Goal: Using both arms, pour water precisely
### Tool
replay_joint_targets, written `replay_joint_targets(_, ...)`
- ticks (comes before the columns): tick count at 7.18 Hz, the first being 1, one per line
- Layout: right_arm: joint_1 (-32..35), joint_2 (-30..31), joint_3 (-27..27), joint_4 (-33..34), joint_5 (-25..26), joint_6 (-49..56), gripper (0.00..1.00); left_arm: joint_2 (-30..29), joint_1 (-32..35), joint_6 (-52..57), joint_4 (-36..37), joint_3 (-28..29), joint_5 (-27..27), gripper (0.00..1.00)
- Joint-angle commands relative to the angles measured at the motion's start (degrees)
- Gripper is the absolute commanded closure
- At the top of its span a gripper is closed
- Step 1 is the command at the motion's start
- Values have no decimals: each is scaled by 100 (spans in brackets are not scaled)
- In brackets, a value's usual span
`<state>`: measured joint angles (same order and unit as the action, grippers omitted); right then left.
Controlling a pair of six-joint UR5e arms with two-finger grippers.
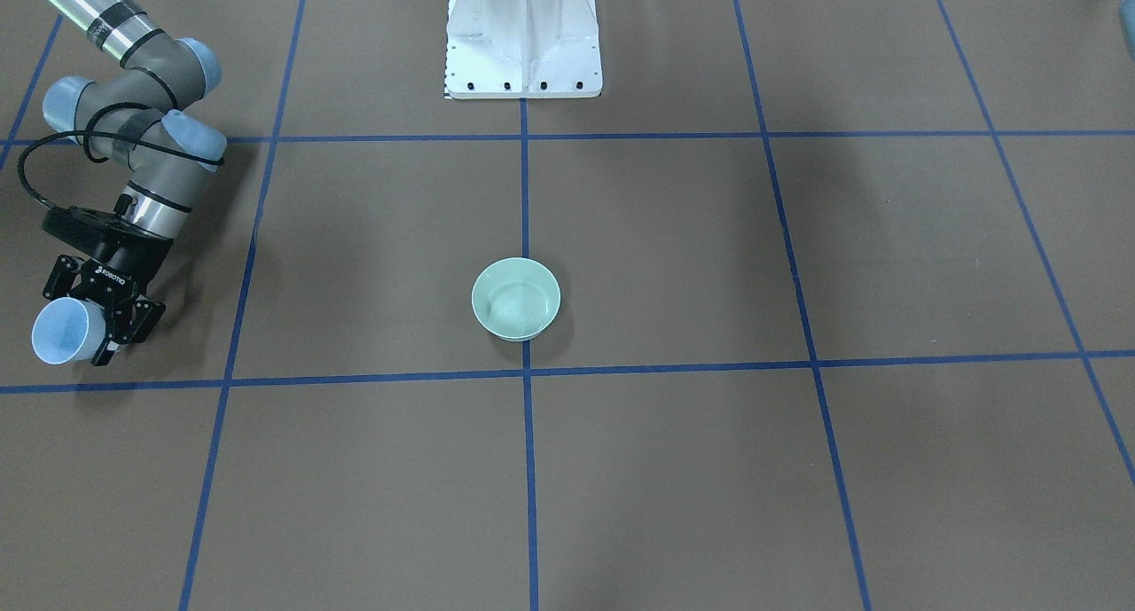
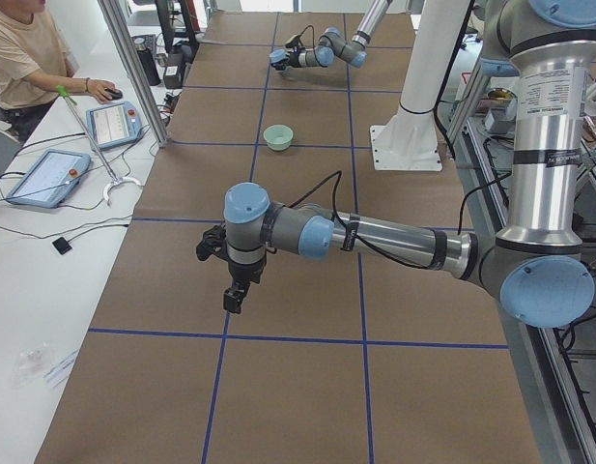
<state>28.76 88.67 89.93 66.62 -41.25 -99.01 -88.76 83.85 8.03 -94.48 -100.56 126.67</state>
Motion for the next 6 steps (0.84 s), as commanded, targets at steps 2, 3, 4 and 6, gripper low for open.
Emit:
replay_joint_targets(2, 243, -51, 368, -1127, -354, 1572, 100, 16, 9, -108, 17, 159, 24, 0)
replay_joint_targets(3, 305, -69, 385, -1682, -714, 2013, 100, 69, 113, -456, 18, 203, 329, 0)
replay_joint_targets(4, 427, -69, 594, -1905, -1222, 2409, 100, 86, 523, -451, 96, 325, 723, 0)
replay_joint_targets(6, 587, -69, 1252, -1916, -2295, 2964, 100, 270, 1053, -442, 114, 283, 876, 0)
